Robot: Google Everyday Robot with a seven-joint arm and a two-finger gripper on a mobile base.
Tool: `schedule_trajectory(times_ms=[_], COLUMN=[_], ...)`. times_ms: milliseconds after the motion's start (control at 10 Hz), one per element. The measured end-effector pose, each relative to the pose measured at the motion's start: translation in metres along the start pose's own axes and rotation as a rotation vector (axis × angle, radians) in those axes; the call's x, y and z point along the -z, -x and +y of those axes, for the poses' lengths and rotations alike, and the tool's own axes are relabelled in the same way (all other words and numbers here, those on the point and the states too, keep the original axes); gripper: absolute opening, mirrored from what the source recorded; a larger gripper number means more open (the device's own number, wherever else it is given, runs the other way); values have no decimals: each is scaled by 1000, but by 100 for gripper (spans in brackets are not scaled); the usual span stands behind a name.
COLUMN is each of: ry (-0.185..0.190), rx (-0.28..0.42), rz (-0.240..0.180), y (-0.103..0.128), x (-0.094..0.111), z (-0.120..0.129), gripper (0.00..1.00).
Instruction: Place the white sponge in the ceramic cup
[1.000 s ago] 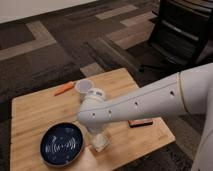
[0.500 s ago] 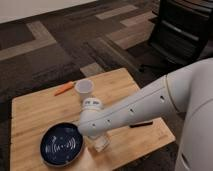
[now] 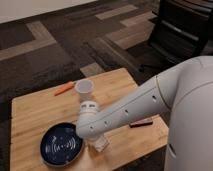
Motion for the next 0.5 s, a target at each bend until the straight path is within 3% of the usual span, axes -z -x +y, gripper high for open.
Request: schedule_trajectory(times_ms=[300,500], ry=[-17,-51], rx=[-44,-76], rz=[32,72], y=[-7,-22], x=[-4,-5], z=[-18,-36], gripper=[0,0])
